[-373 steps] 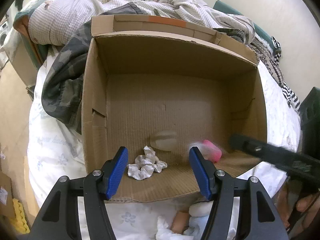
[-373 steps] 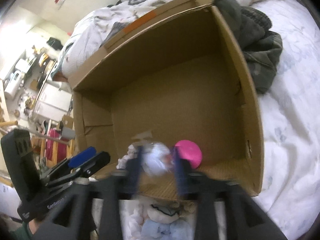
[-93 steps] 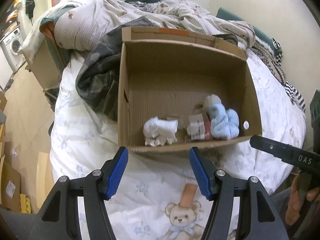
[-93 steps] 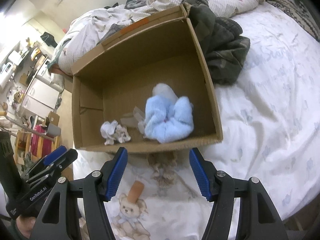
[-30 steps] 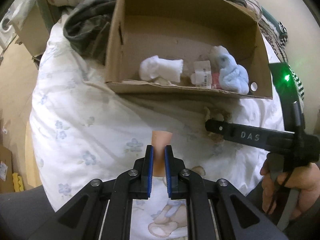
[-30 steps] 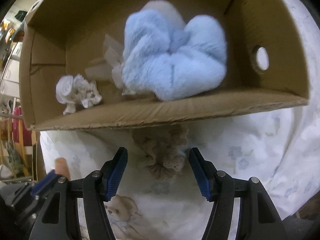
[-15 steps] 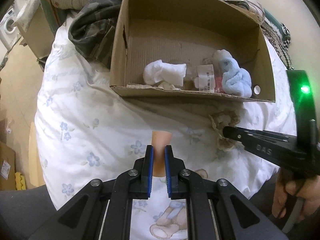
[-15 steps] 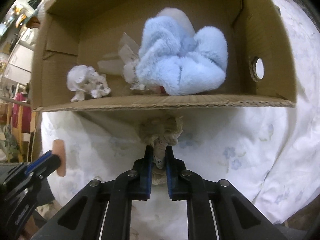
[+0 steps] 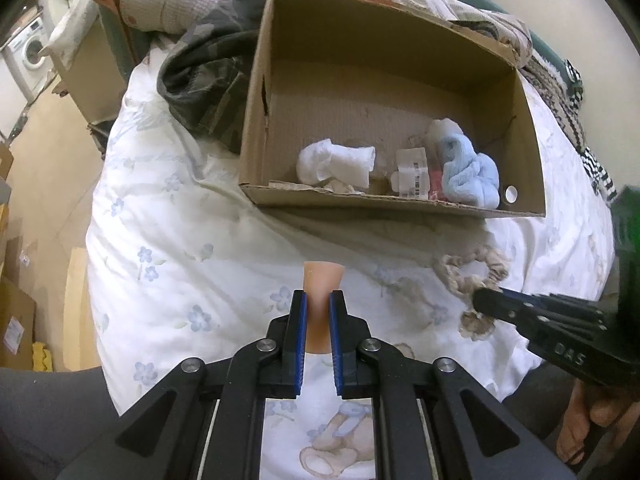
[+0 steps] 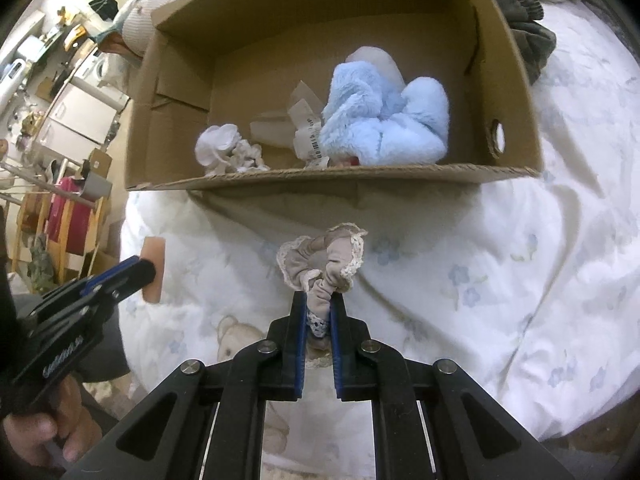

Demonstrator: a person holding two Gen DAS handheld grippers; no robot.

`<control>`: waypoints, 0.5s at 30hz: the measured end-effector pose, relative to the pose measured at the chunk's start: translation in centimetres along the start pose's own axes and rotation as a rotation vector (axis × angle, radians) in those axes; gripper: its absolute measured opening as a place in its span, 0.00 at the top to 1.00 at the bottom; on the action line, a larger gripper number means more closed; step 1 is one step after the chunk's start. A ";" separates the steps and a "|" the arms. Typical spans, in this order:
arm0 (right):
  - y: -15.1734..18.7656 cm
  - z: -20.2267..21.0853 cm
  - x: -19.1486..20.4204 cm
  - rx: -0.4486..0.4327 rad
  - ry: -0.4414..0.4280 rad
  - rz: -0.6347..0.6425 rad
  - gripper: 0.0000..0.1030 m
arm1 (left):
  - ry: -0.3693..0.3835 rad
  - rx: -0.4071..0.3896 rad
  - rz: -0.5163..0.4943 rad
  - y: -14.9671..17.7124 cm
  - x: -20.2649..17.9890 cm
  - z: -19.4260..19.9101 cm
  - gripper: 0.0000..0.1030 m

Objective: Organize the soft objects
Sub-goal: 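Carry the beige lace scrunchie into the box with the right tool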

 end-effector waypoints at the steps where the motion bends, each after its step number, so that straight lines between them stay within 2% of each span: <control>1: 0.1 0.3 0.4 -0.009 -0.008 -0.002 0.88 | 0.000 -0.008 0.006 0.0 0.1 0.2 0.90; 9: -0.3 4.3 2.3 -0.112 -0.095 -0.011 0.88 | 0.010 -0.109 0.017 -1.4 0.0 3.9 0.90; 15: -2.1 7.8 3.8 -0.211 -0.137 0.014 0.88 | 0.036 -0.180 0.025 -4.3 -0.2 6.7 0.90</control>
Point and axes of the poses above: each gripper's, at about its wrist camera, not at the fingertips, and z roughly against the way its jaws point, x to its left, y to its underside, the point moved 4 cm from there along -z, roughly the way its jaws point, and after that the axes turned 7 degrees about -y, right-handed, at the moved point
